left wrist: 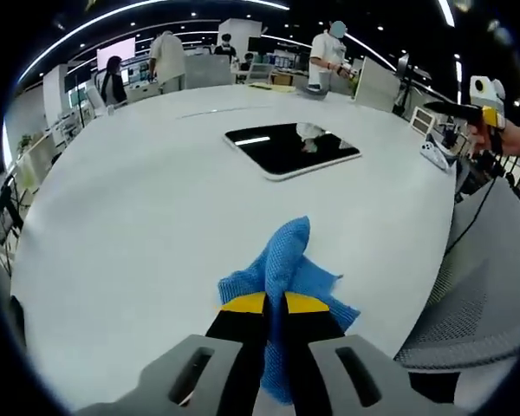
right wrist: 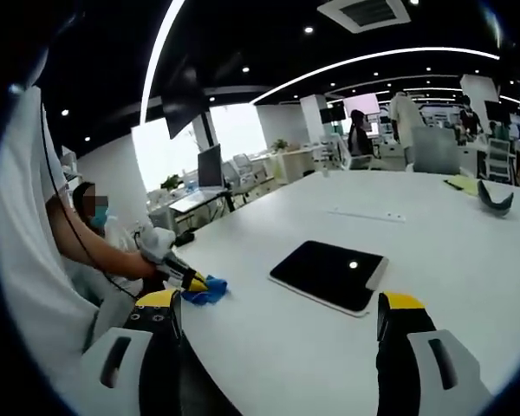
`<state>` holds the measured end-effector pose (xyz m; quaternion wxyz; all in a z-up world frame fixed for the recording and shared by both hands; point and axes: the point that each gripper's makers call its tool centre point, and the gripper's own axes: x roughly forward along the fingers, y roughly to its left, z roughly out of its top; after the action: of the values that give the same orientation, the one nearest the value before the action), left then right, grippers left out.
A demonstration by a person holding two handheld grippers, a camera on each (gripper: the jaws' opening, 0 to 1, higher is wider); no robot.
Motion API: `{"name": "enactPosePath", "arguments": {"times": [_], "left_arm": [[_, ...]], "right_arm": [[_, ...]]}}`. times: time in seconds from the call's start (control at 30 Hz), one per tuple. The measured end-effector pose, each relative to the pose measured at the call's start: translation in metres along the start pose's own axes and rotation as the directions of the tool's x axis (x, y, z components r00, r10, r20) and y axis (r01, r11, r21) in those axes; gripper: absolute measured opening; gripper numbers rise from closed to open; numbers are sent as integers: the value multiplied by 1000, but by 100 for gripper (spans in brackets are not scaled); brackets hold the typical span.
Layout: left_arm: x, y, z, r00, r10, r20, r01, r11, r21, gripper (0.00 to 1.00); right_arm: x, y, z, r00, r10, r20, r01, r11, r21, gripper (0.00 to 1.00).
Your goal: Wipe the mirror surface with the cleaning cloth until all visible marks leave the cleaned area.
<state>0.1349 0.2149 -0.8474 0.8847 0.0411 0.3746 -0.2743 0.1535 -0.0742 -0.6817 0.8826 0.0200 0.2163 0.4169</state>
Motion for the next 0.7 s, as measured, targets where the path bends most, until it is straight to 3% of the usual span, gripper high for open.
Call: {"name": "enactPosePath", "arguments": {"times": [0.13,0.57,0.7], "left_arm": [[-1,-1,1,1000,0,16,0,1000,4,3],[1,-4,3,999,-24,-40,31,978,207,7],[1,2,5,999,-17,-44,27,970,242,20]], "right_arm": [[2,2,-1,1000,-4,-8,4,1000,5,93],[2,6,1,1000,1,13,-1,1000,17,94],[1,4,-3,1000,-4,1,4,1000,12,94]]}}
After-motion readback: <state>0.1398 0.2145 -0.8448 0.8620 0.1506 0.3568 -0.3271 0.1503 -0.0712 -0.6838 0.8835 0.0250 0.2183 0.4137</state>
